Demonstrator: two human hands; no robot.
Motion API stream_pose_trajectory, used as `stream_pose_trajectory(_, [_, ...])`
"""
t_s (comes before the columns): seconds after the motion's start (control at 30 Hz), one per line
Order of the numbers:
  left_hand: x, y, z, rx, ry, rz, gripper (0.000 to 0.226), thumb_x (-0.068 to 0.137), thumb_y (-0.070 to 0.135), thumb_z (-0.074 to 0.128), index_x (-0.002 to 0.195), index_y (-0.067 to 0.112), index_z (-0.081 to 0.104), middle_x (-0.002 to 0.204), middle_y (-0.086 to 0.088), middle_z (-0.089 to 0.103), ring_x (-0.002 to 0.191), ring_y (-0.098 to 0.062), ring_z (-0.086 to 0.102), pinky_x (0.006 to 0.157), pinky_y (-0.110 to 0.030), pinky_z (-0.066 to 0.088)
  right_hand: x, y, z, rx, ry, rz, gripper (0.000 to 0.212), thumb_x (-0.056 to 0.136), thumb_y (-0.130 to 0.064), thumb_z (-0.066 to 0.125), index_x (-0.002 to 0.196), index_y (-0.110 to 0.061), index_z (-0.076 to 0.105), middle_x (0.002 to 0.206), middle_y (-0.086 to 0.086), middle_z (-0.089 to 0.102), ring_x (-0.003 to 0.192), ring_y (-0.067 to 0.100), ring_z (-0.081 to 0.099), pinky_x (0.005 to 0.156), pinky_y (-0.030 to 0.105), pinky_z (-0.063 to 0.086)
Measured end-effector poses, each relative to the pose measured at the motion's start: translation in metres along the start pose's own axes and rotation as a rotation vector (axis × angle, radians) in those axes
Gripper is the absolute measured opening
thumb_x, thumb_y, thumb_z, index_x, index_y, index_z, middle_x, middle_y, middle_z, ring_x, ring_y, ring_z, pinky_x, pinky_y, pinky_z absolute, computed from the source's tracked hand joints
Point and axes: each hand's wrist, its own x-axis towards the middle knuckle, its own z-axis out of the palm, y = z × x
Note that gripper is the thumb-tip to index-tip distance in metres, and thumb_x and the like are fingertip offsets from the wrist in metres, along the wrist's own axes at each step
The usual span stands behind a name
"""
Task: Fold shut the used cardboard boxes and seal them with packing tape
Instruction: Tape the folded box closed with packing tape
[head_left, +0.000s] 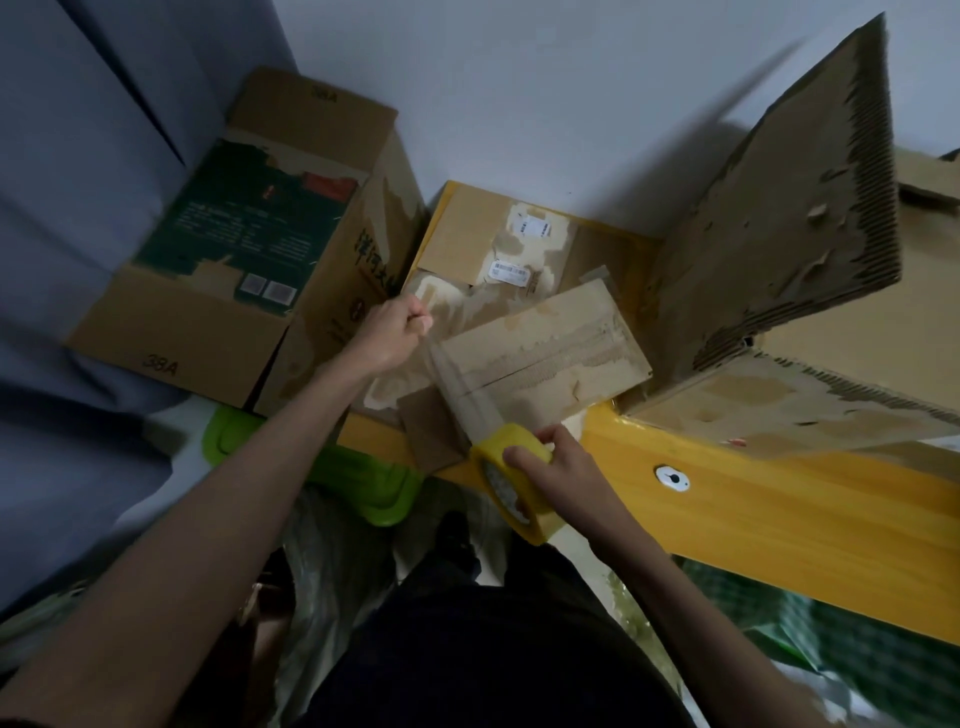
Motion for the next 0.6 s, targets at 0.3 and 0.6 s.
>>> stream_pose_trajectory(0.3, [0.010, -0.016, 0.016, -0.131, -0.102, 0.038, 0.020, 0.093, 0.023, 0.069, 0.104, 0.011, 0.058, 0.096, 0.006, 0.055, 0.094, -0.010, 0.053, 0.071, -0.019, 0.040, 0.005, 0.013, 0.024, 0.031, -0.023, 0.006, 0.043, 0.088, -0.056, 0.068, 0.105, -0.017, 0.059, 0.098, 0.002, 0.069, 0.090, 0.017, 0.066, 0.082, 0.043, 0.053])
stream_pose_trajectory(0.6, [0.017, -0.026, 0.027, -0.116, -0.027, 0.038, 0.014, 0.093, 0.018, 0.069, 0.096, 0.012, 0.057, 0.089, 0.007, 0.054, 0.084, -0.006, 0.049, 0.066, -0.016, 0.037, 0.011, 0.013, 0.026, 0.050, -0.042, 0.009, 0.062, 0.072, -0.076, 0.063, 0.100, -0.021, 0.061, 0.095, 0.004, 0.072, 0.088, 0.020, 0.069, 0.084, 0.049, 0.056])
